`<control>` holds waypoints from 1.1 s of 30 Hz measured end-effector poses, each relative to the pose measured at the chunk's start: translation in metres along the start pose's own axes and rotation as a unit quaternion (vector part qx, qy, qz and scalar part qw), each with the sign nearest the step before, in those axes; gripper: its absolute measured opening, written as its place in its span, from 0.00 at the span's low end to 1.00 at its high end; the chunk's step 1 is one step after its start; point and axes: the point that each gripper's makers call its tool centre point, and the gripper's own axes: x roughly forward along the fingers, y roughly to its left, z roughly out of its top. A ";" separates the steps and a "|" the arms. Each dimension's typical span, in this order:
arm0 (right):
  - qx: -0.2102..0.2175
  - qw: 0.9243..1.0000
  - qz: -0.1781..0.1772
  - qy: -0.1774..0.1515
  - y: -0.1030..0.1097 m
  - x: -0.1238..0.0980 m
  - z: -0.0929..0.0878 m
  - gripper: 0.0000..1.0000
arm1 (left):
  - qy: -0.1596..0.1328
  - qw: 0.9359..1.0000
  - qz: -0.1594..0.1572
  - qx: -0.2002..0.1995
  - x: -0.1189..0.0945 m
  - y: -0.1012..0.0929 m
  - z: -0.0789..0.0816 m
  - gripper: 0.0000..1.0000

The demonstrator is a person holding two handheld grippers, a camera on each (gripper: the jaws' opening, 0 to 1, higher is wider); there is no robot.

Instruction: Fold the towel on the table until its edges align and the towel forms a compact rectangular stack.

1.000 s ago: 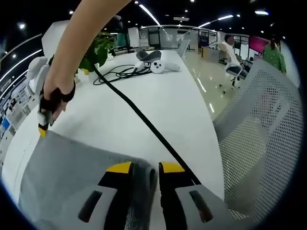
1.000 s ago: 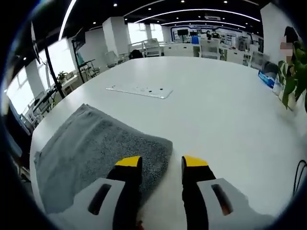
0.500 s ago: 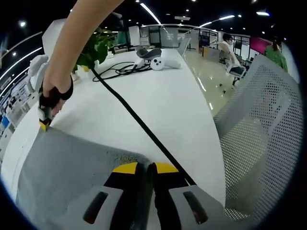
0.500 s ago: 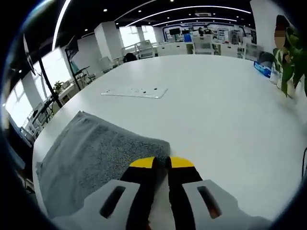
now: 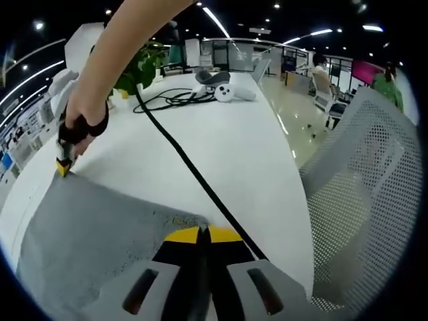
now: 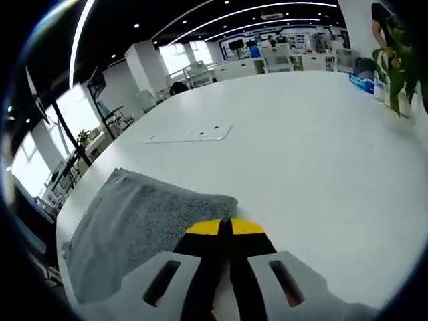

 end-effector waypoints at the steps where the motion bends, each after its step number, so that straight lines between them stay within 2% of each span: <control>1: 0.003 1.000 0.002 -0.002 0.001 -0.001 0.001 0.01 | -0.001 1.000 0.000 -0.001 -0.001 0.000 0.001 0.02; 7: 0.006 1.000 0.013 -0.010 0.009 -0.007 0.008 0.00 | -0.012 1.000 0.013 -0.008 -0.009 0.003 0.006 0.02; 17: 0.020 0.999 0.022 -0.019 0.033 -0.021 0.018 0.00 | -0.046 0.997 0.053 -0.013 -0.032 0.016 0.025 0.02; 21: 0.023 0.999 0.028 -0.023 0.040 -0.024 0.023 0.00 | -0.059 0.996 0.068 -0.020 -0.041 0.019 0.028 0.02; 25: 0.020 0.999 0.029 -0.024 0.044 -0.026 0.028 0.00 | -0.068 0.995 0.078 -0.010 -0.049 0.020 0.033 0.02; 33: 0.021 0.999 0.032 -0.031 0.053 -0.030 0.042 0.00 | -0.094 0.990 0.102 -0.027 -0.067 0.027 0.044 0.02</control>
